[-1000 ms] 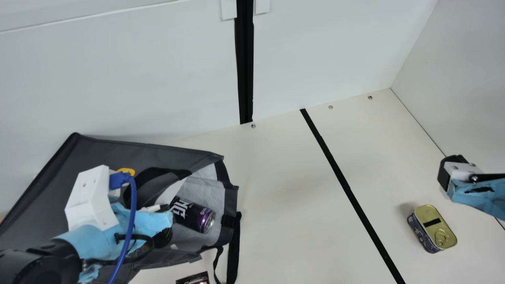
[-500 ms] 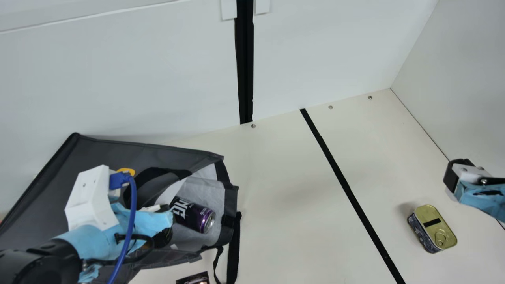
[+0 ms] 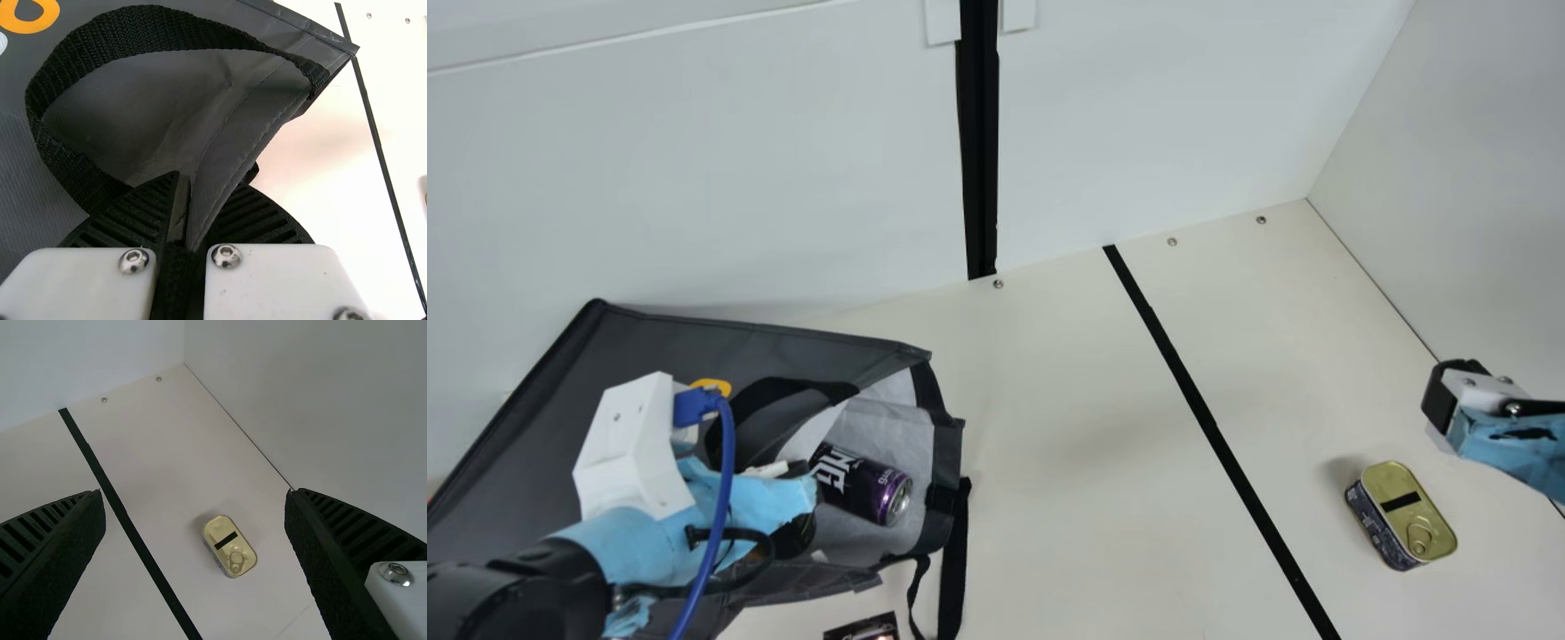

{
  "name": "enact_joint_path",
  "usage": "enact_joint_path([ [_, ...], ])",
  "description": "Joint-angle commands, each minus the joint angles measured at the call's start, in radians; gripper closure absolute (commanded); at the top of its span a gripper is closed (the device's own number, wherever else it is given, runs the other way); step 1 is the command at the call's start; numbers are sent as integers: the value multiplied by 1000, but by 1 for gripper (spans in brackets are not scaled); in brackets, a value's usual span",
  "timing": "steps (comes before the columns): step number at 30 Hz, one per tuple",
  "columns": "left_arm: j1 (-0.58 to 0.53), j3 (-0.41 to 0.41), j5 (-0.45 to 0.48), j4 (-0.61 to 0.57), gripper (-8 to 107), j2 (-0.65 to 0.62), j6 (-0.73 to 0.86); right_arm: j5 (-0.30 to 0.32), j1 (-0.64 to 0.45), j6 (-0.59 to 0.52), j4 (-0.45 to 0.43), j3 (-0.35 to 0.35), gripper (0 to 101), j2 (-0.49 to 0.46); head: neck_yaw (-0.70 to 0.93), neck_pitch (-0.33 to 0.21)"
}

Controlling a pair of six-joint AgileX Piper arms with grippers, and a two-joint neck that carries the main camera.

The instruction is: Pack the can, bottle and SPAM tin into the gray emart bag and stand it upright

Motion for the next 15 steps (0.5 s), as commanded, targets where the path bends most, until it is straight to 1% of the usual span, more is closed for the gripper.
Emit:
enact_joint_path([
  [1,0,0,0,0,107,0,0,0,-1,-5,3,2,6,1,-1,-23],
  [8,0,0,0,0,107,0,0,0,-11,-37,15,17,6,12,-1,-23],
  [15,0,0,0,0,107,0,0,0,-45,-105,42,38,6,30,-1,-23],
])
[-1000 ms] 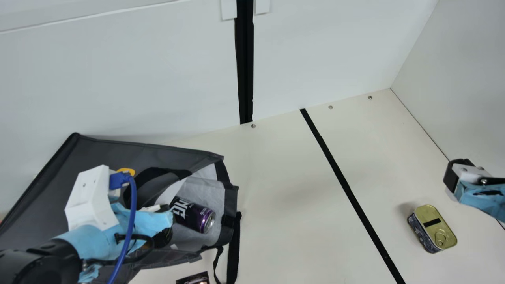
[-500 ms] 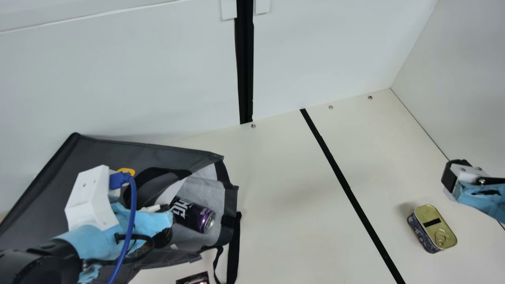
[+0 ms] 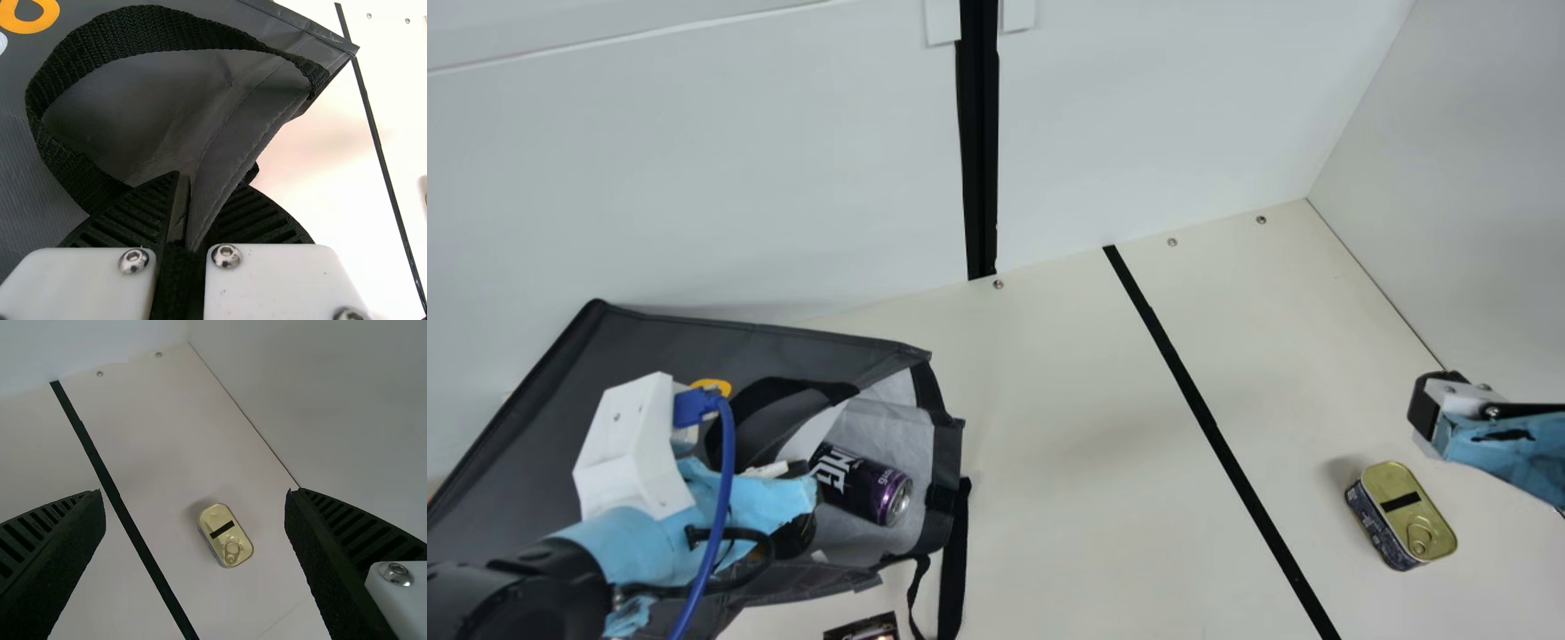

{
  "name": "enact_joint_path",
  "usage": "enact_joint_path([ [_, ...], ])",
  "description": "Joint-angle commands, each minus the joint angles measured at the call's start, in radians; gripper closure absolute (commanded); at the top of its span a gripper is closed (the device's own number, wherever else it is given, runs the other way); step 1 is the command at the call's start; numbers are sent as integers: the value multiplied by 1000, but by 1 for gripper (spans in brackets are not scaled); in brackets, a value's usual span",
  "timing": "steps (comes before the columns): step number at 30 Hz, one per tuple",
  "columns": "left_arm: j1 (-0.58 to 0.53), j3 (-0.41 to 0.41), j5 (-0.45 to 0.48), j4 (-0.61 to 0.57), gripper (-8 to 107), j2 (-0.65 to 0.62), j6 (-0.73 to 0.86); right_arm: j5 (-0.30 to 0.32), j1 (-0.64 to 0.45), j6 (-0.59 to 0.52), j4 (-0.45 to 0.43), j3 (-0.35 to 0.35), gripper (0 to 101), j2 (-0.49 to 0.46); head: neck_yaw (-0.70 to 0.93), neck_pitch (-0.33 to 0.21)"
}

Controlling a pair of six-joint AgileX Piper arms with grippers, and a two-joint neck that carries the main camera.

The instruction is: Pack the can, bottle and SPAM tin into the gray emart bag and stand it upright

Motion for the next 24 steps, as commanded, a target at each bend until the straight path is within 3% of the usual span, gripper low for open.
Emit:
enact_joint_path([
  [1,0,0,0,0,107,0,0,0,-13,-27,11,5,6,4,-2,-23],
  [24,0,0,0,0,107,0,0,0,-262,-512,229,118,6,97,-2,-23],
])
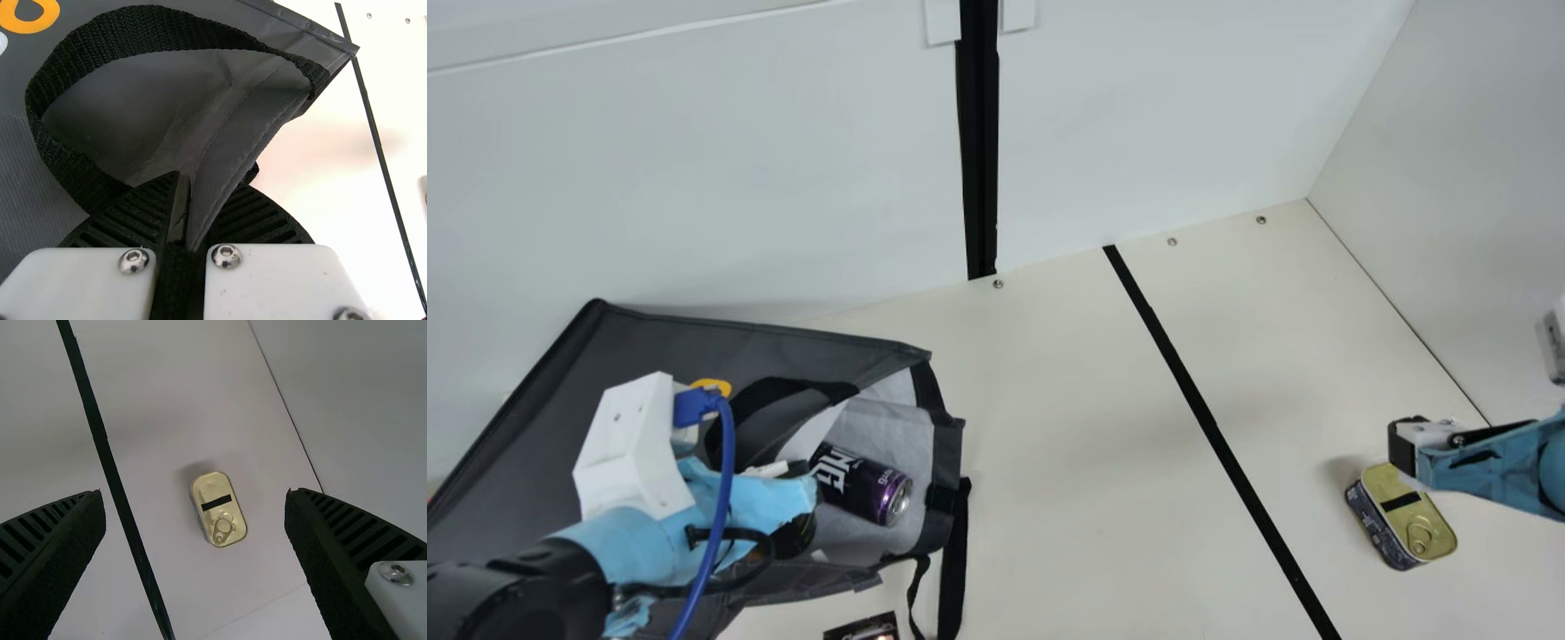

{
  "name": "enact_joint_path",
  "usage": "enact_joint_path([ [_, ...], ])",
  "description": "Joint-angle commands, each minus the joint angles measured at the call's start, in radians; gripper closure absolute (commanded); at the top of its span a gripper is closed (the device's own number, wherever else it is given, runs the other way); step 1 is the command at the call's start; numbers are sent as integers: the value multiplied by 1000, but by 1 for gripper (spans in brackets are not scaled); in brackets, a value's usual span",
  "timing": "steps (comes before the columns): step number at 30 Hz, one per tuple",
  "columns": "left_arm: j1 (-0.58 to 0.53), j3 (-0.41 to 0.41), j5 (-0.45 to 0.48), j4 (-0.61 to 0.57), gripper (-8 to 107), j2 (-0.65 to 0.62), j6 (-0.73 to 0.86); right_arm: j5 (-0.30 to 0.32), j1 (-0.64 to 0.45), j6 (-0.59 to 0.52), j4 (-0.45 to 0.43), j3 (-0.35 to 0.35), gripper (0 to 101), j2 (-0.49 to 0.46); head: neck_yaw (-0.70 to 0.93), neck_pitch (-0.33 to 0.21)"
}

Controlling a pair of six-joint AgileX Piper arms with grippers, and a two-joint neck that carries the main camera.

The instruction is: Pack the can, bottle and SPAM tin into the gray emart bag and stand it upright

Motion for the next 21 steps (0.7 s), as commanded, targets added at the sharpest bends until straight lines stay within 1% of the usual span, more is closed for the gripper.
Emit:
enact_joint_path([
  [1,0,0,0,0,107,0,0,2,-34,-82,32,11,6,10,-1,-23],
  [10,0,0,0,0,107,0,0,2,-156,-287,117,71,6,65,-1,-23],
  [15,0,0,0,0,107,0,0,2,-218,-388,145,99,6,98,-1,-23],
  [21,0,0,0,0,107,0,0,2,-281,-484,168,122,6,145,-1,-23],
])
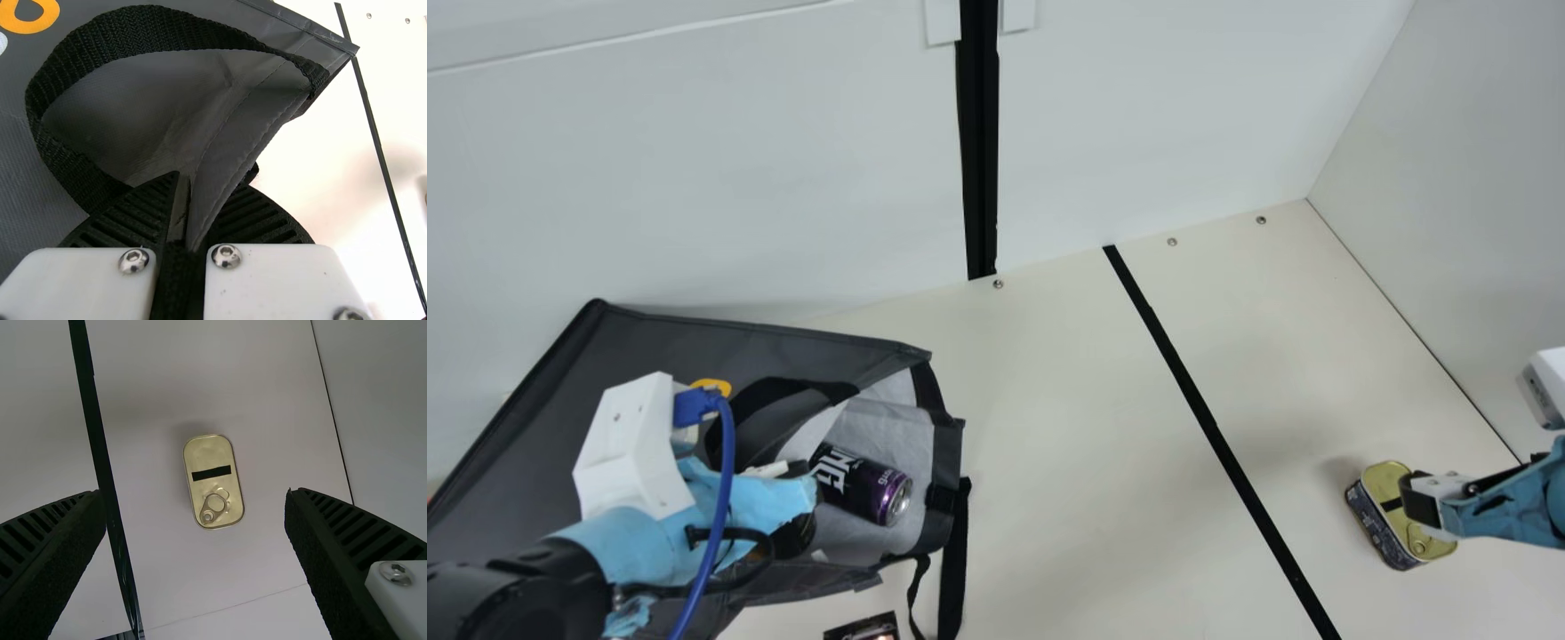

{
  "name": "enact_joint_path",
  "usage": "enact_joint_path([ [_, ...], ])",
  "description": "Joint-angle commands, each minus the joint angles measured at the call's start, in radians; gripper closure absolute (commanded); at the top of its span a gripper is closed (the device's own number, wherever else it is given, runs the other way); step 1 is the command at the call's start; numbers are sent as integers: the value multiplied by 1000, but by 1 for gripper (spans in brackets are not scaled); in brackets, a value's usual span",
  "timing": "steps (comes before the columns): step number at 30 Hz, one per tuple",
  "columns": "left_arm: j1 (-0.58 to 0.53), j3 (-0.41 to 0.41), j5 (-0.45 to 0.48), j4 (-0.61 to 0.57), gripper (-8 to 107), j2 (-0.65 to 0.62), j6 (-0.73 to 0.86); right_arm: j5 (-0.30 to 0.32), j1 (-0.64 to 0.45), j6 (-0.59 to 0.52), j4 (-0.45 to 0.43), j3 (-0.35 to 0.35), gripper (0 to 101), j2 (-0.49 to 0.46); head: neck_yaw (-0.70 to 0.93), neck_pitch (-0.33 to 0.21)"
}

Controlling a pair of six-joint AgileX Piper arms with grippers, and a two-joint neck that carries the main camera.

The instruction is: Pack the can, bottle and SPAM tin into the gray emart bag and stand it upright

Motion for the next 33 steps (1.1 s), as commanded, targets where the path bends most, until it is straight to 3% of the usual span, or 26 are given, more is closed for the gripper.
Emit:
enact_joint_path([
  [1,0,0,0,0,107,0,0,4,-19,-40,6,5,6,17,-2,-23],
  [13,0,0,0,0,107,0,0,-12,-71,-127,2,43,6,107,-2,-23],
  [33,0,0,0,0,107,0,0,-190,27,-138,-63,134,6,240,-2,-23],
])
